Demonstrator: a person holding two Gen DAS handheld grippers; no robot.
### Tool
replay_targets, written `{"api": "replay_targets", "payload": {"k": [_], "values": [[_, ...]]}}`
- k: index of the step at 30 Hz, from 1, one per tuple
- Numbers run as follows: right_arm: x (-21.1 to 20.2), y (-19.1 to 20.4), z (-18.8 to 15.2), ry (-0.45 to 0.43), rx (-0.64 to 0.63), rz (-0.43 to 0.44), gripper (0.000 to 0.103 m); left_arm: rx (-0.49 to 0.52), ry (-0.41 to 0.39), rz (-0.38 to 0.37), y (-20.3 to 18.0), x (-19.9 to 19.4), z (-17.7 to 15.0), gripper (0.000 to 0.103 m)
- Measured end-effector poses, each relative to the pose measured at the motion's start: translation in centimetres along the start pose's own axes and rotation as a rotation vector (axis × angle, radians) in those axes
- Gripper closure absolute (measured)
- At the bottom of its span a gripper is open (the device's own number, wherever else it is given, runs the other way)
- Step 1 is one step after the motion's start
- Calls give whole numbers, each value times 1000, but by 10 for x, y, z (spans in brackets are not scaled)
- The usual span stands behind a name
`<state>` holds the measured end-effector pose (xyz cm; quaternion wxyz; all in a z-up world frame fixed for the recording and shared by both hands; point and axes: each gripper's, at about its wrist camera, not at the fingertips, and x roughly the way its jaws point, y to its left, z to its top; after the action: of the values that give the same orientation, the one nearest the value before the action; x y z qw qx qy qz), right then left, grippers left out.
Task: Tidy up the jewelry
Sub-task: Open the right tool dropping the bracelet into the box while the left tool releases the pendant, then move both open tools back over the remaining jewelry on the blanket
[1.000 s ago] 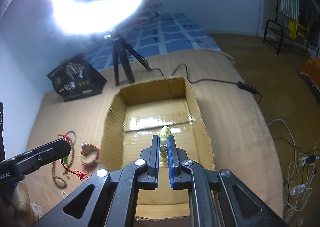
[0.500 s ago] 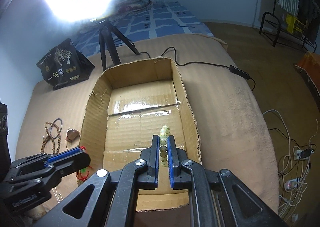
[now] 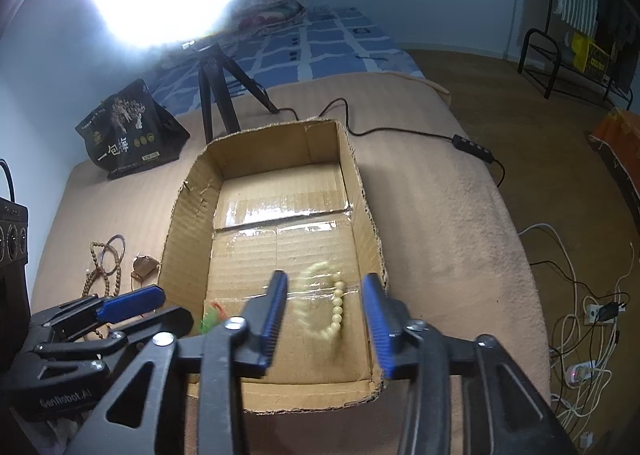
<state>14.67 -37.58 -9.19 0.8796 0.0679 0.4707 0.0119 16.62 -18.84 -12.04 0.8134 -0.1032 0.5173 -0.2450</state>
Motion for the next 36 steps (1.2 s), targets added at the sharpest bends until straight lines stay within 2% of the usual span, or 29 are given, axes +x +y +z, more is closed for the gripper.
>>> {"api": "replay_targets", "payload": {"k": [1,6,13,20,27,36], "values": [[-1,-1,0,-3,2,0,49,0,-5,3,1,-2,1,50],[-5,-1,-1,-13,3,4,48,14,-30,23,2,-13,1,50],[-17,2,-4,-37,-6,-1,42,29,-65,50,2,-31,1,50],[-31,12,-7,-76,-15,13,33,48,-105,105,11,-52,-3,50],[-44,44,-7,-121,-66,63,24,10,-162,163,50,-86,-7,50],[-41,103,-8,-121,-162,137,24,-81,-203,256,118,-133,-5,50]]}}
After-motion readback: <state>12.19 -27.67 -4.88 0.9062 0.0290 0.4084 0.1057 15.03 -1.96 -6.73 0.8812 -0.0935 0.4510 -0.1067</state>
